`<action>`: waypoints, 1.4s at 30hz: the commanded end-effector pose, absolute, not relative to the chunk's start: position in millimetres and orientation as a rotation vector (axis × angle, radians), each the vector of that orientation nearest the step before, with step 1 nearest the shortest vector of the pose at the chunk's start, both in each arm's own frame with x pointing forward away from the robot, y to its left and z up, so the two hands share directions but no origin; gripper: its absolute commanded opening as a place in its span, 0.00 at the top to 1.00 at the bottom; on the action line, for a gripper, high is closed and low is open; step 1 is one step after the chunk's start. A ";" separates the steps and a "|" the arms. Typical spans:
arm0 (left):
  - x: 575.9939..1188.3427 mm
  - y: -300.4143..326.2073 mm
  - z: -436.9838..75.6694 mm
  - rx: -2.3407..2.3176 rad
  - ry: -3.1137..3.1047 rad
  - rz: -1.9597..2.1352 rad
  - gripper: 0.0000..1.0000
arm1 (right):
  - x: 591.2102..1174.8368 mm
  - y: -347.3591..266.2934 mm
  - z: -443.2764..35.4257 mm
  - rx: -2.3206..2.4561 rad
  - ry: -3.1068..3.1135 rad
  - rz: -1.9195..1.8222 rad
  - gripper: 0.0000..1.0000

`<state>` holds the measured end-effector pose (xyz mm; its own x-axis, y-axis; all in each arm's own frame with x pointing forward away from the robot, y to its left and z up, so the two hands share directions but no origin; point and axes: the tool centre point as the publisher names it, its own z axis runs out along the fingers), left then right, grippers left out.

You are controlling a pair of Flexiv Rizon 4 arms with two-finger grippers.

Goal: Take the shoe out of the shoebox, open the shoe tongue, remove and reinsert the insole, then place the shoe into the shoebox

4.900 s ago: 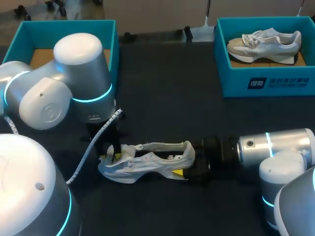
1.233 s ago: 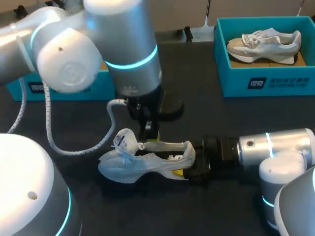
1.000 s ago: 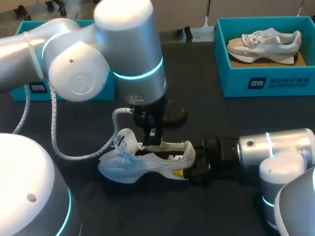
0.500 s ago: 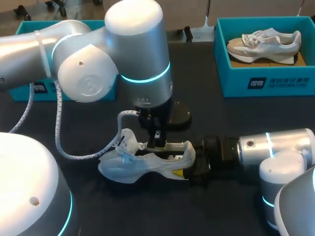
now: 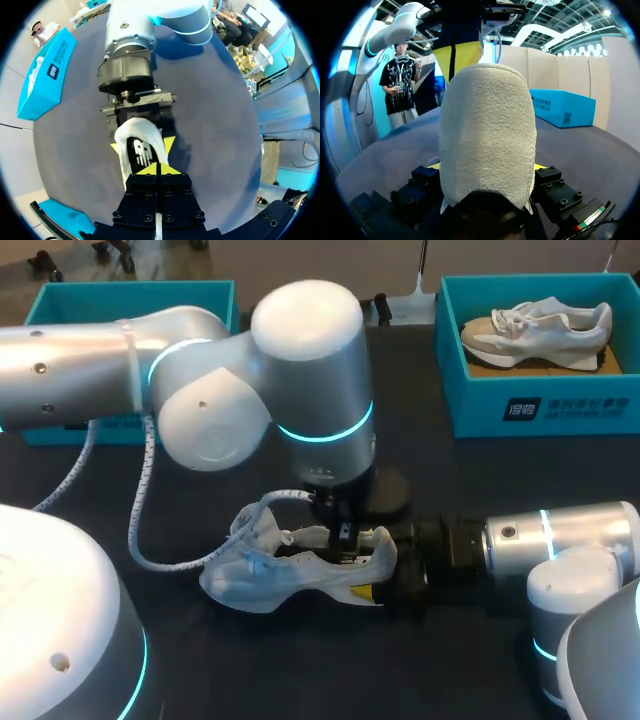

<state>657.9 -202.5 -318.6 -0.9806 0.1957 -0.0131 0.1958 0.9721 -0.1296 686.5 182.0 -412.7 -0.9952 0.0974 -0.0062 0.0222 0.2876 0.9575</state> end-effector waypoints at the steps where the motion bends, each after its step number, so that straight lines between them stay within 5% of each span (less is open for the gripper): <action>1: 661.9 -210.0 -332.2 0.292 3.123 -0.190 1.00 | 686.5 182.8 -410.7 0.116 2.475 1.829 1.00; 42: 657.6 -154.6 -389.8 0.065 3.296 0.012 1.00 | 686.5 182.8 -410.7 0.116 2.475 1.829 1.00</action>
